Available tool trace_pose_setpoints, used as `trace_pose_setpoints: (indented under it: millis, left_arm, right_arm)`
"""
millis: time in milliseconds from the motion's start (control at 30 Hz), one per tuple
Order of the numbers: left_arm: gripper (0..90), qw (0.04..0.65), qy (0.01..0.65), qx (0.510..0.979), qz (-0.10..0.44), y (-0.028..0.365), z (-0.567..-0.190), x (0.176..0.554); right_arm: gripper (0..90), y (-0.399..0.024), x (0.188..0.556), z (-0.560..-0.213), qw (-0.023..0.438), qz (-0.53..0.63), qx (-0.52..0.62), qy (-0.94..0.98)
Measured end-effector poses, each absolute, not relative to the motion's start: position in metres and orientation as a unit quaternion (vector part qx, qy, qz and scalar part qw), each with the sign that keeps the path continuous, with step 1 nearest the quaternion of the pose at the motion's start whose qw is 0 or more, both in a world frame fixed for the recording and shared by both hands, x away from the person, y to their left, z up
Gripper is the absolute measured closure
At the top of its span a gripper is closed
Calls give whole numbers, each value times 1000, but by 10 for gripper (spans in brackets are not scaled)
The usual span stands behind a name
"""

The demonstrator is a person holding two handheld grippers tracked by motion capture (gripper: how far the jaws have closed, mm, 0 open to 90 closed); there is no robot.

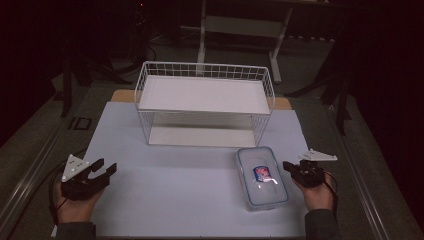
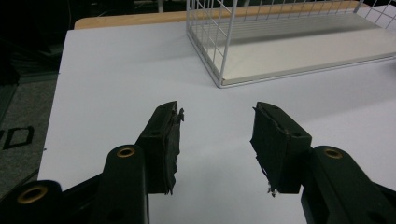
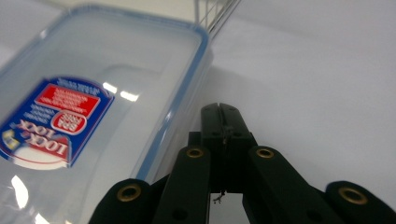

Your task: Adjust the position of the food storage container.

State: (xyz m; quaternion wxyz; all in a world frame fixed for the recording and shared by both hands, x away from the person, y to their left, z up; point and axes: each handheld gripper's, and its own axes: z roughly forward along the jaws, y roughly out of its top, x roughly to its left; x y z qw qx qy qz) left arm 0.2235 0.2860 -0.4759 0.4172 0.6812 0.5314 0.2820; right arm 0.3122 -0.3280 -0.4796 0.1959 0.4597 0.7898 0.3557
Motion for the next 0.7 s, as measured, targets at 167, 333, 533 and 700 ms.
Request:
trace_pose_setpoints:
  millis: [167,333,533,700]
  left_arm:
    - [509,419,532,679,282,287,-476,223]
    - [509,421,532,677,285,287,-474,222]
    - [509,419,527,683,283,284,-475,223]
    - [508,418,525,685,284,284,-474,223]
  right_arm:
    - [897,-322,316,-479,189,356,450,797]
    - [898,-312,322,-479,193,339,447,805]
    - [899,-299,327,-478,187,336,431,817]
    - [899,-273,334,-476,181,327,401,837]
